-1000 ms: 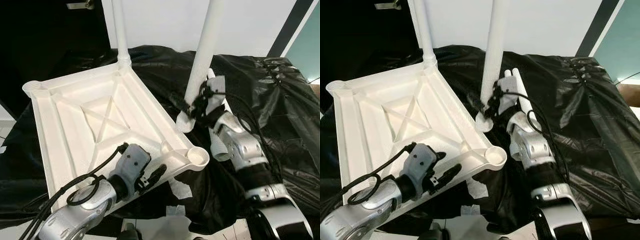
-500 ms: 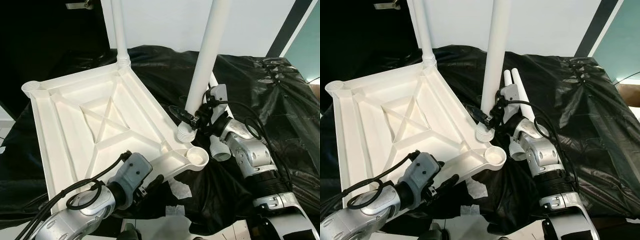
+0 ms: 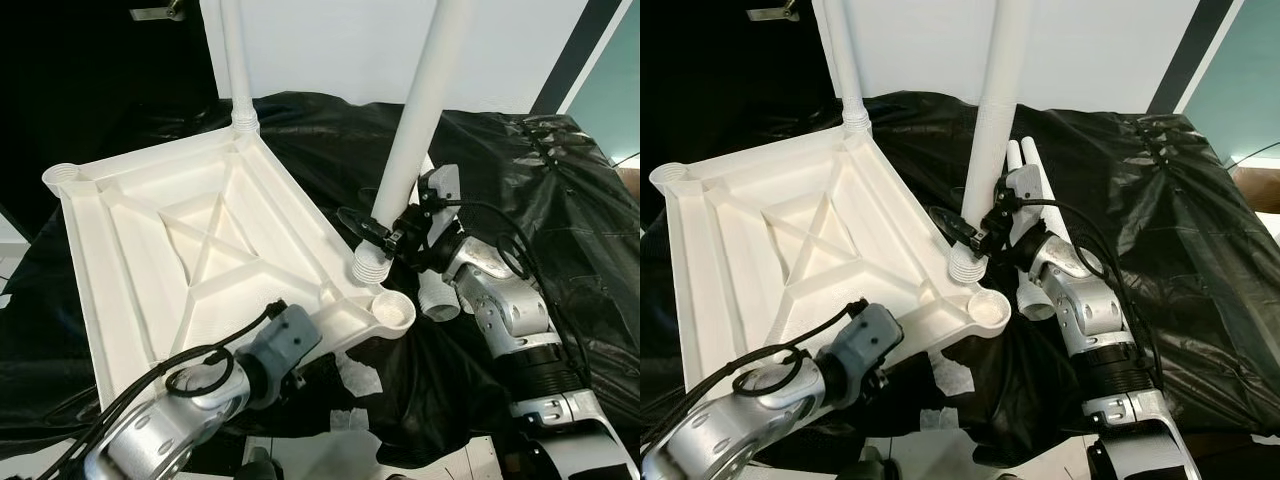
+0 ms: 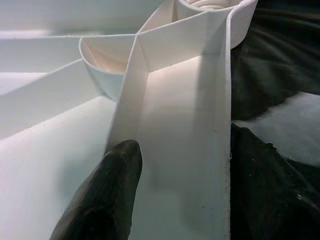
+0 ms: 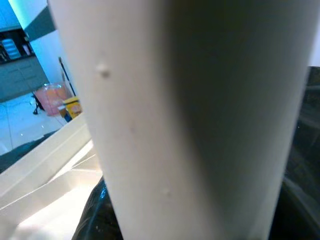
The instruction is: Building children table
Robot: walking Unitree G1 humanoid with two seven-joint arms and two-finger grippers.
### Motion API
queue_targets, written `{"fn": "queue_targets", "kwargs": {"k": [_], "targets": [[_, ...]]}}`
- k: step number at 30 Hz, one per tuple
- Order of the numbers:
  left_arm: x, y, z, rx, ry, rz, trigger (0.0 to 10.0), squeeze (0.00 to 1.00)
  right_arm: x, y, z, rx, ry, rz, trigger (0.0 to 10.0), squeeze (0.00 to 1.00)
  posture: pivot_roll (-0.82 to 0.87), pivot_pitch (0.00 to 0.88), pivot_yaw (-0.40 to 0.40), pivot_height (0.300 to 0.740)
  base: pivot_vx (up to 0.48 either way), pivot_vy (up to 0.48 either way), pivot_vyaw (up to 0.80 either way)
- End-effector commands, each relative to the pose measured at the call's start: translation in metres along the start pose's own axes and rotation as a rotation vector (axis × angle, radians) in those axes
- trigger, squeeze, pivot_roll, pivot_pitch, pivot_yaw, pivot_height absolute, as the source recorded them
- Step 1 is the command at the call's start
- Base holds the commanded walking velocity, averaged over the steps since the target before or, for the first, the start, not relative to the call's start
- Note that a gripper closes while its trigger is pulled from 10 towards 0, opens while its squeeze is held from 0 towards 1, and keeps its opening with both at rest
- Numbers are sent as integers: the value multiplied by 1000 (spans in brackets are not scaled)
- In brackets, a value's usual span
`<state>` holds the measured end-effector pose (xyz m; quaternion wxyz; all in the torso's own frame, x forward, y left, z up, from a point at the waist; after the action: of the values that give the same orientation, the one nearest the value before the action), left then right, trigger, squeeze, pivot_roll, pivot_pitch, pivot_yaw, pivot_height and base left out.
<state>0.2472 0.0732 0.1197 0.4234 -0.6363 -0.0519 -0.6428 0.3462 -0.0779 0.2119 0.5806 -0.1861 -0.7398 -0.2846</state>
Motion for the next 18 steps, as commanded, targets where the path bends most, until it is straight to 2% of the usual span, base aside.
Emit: {"fn": "queue_targets", "kwargs": {"k": [1,3,9,10,11,12,13,18], "targets": [[-12,-3,30,199,0,56,10000,0,3,-2,0,2,3,-13,10000,0,155,111,-46,740,0,0,0],[-8,-2,43,259,8,50,10000,0,3,-2,1,7,0,-13,10000,0,151,110,-42,740,0,0,0],[-1,0,51,270,19,30,10000,0,1,-2,3,19,-6,-3,10000,0,144,109,-37,740,0,0,0],[2,0,49,248,13,16,10000,0,0,-3,2,17,-7,1,10000,0,143,108,-35,740,0,0,0],[10,-1,35,147,-13,-31,10000,0,-2,-6,-1,9,-11,14,10000,0,140,108,-33,740,0,0,0],[10,-1,35,147,-13,-31,10000,0,-2,-6,-1,9,-11,14,10000,0,140,108,-33,740,0,0,0],[17,-3,19,44,-28,-77,10000,0,-5,-6,-4,6,-16,25,10000,0,140,108,-33,740,0,0,0],[30,-6,-2,-82,-57,-154,10000,0,-10,-3,-4,24,-25,43,10000,0,133,102,-24,740,0,0,0]]}}
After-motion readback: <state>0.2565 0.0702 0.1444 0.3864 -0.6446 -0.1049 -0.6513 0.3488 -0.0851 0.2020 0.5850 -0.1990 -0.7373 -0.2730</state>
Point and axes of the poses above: a point about 5 cm out from each wrist's last joint towards the gripper, its own y axis pointing out of the wrist towards the gripper, its own x axis along the axis of the wrist's last joint, z = x × y, the point moved 4 cm from there along y, pointing out of the wrist towards the gripper, and after that the axes turned 4 degrees about -y, right-handed, at the moved point
